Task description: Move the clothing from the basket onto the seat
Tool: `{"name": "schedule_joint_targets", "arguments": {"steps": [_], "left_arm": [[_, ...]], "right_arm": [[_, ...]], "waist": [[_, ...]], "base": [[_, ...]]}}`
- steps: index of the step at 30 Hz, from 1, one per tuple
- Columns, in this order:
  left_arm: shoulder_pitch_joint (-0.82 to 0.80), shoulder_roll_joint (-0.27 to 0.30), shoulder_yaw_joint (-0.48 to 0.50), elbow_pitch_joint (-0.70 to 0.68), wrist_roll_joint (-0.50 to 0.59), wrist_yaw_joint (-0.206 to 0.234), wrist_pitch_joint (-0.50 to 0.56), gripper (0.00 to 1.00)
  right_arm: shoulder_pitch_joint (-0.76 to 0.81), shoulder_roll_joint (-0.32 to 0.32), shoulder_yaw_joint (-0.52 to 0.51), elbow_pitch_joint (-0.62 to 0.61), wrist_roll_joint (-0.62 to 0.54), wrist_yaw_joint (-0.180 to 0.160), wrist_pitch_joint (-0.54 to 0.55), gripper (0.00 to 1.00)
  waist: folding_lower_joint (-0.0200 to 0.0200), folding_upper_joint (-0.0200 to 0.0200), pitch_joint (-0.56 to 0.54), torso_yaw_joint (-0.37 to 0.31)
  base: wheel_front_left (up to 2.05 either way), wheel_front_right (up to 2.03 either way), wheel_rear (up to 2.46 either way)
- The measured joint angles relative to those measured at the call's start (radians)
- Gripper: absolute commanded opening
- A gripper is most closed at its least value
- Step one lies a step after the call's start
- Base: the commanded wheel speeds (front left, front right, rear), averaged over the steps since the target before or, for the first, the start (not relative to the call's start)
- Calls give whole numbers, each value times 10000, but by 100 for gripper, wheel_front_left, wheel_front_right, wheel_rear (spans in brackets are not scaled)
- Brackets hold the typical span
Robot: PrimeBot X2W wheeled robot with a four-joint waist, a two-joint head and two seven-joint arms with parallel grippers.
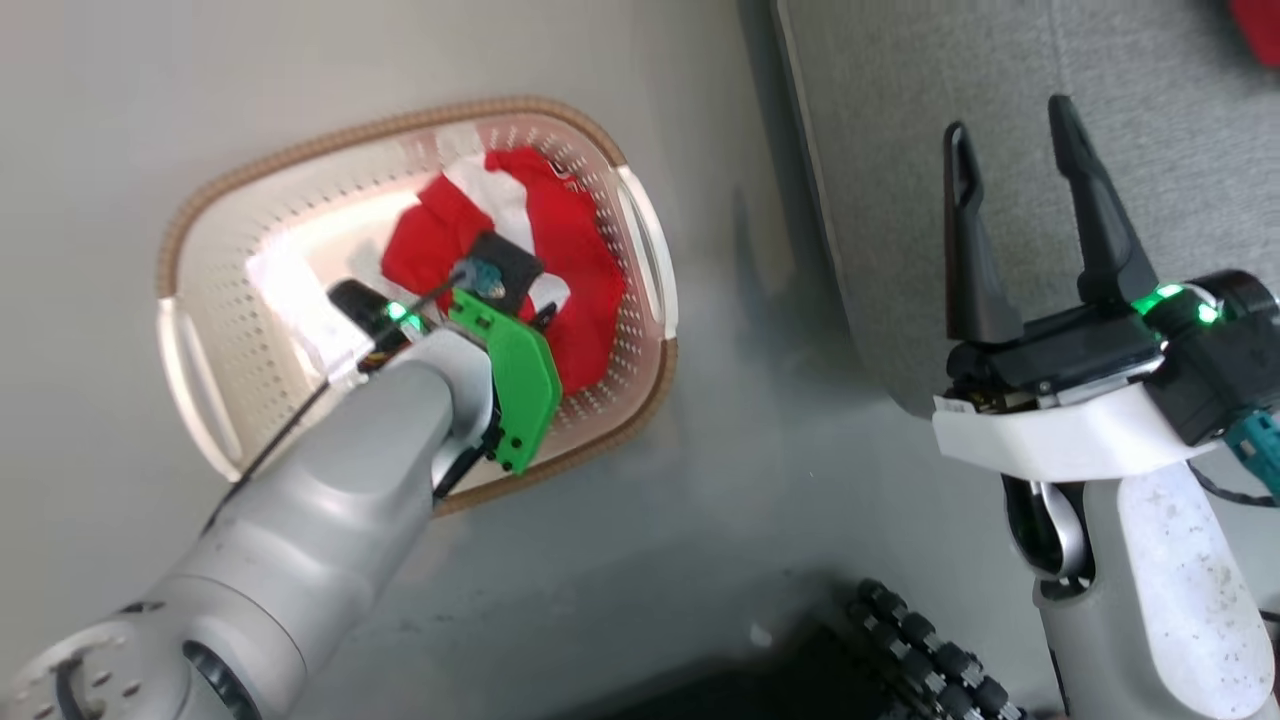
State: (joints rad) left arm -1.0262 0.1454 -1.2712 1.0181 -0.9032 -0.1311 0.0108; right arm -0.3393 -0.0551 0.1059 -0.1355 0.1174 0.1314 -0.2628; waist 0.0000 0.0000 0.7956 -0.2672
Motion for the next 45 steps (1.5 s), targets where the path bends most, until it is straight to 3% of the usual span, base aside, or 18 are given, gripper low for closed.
{"name": "schedule_joint_targets", "arguments": {"steps": [9, 13, 20, 26, 35, 45], "left_arm": [[1217, -362, 148, 79, -134, 0, -2462, 0], [1731, -276, 591, -286, 94, 401, -2692, 0], [3477, 368, 3032, -3553, 1569, 1498, -2732, 0], [5314, 594, 4604, -5858, 2872, 1939, -2732, 0], [6562, 635, 5524, -7659, 3965, 1977, -2732, 0], [6612, 336, 5306, -8876, 4103, 1751, -2569, 0]], "right_arm": [[1121, -232, 81, 472, -90, 0, 0, 100], [1629, -209, 257, 725, -81, 0, 0, 100], [2778, -140, 520, 1104, -48, 0, 0, 100], [3549, -132, 608, 1313, -6, -2, 0, 100], [4087, -169, 882, 1572, 119, 0, 0, 100], [4132, -585, 2309, 1952, 560, -2, 0, 100]], "waist": [[0, 0, -2012, 496], [-1, 0, -3057, 683], [-1, 0, -4908, 944], [-1, 0, -6422, 1110], [-2, 0, -8166, 1277], [-1, 0, -8778, 1520]], "base": [[0, 0, 0], [0, 0, 0], [0, 0, 0], [0, 0, 0], [0, 0, 0], [0, 0, 0]]}}
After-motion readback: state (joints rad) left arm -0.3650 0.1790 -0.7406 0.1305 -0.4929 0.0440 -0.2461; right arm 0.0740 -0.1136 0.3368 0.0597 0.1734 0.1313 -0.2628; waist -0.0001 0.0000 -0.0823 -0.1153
